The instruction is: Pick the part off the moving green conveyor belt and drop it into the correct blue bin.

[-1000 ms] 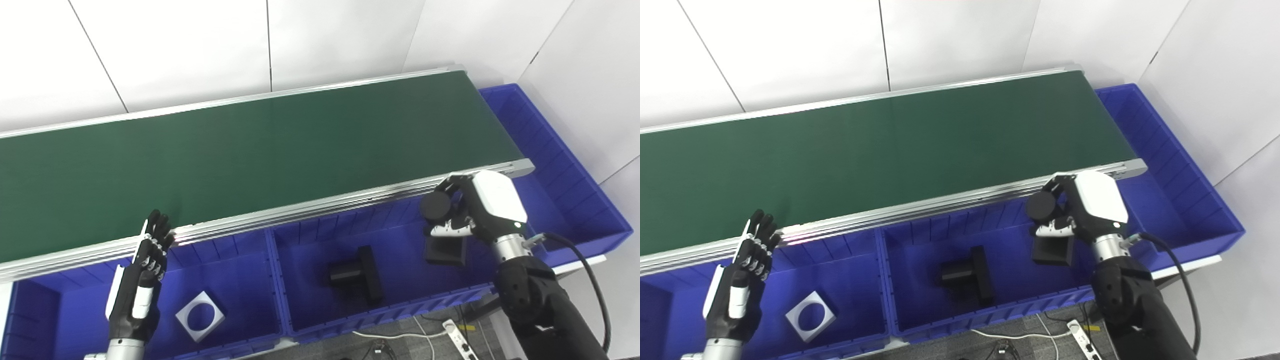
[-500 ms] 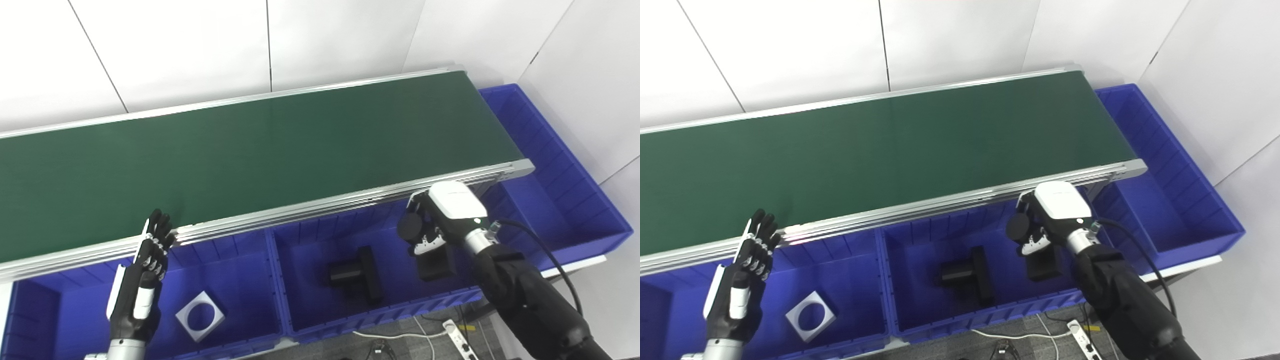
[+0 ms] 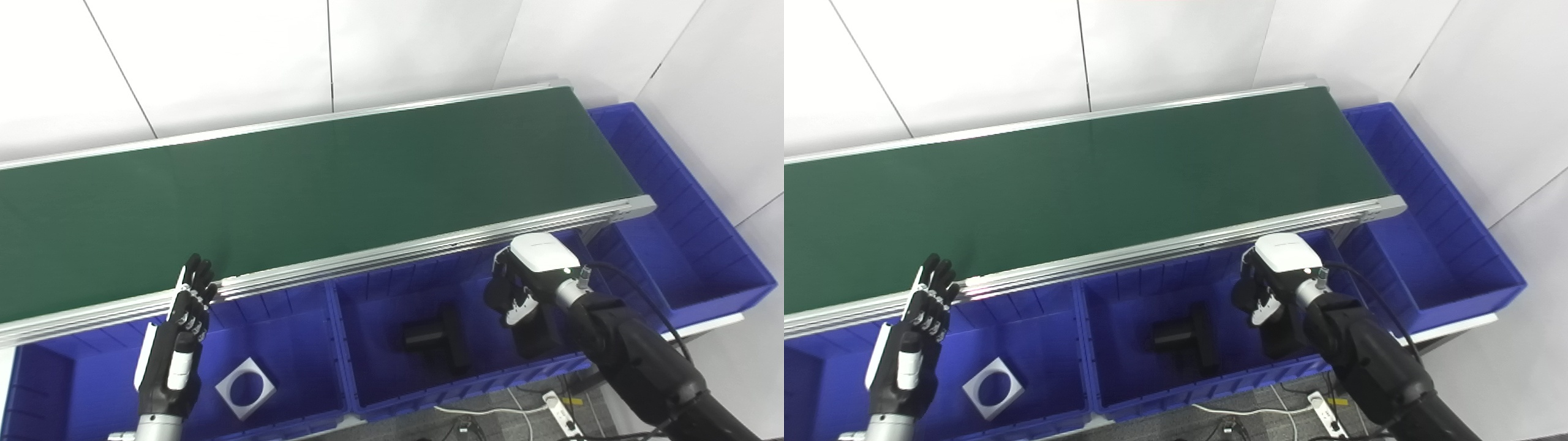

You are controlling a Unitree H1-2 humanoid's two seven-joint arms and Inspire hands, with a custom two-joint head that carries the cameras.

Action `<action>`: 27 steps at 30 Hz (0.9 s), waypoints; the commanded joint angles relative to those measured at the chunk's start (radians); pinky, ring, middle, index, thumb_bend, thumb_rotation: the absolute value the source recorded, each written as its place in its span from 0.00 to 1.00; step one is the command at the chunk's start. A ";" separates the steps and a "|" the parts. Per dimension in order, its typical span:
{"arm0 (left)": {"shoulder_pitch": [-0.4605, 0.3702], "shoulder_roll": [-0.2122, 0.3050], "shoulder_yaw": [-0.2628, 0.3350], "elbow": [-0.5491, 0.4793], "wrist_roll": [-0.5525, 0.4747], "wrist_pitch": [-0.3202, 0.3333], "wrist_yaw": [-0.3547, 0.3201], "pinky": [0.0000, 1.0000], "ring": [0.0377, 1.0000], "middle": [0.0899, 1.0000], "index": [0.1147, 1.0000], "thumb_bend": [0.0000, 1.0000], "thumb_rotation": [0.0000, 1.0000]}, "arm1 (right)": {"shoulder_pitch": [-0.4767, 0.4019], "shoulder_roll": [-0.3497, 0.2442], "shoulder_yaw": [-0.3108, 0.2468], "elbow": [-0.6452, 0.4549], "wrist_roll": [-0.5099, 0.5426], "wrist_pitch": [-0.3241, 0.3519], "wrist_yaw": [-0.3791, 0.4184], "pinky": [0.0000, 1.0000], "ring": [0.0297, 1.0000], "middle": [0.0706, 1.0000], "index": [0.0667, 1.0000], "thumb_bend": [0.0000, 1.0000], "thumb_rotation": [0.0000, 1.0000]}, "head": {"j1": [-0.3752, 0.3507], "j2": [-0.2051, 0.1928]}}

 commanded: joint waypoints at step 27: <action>0.001 0.017 0.002 -0.031 -0.007 -0.033 -0.008 1.00 1.00 0.99 1.00 0.86 0.88 | 0.070 0.007 -0.072 -0.316 0.044 0.078 0.093 0.44 0.51 0.57 0.65 0.97 0.48 | 0.044 -0.006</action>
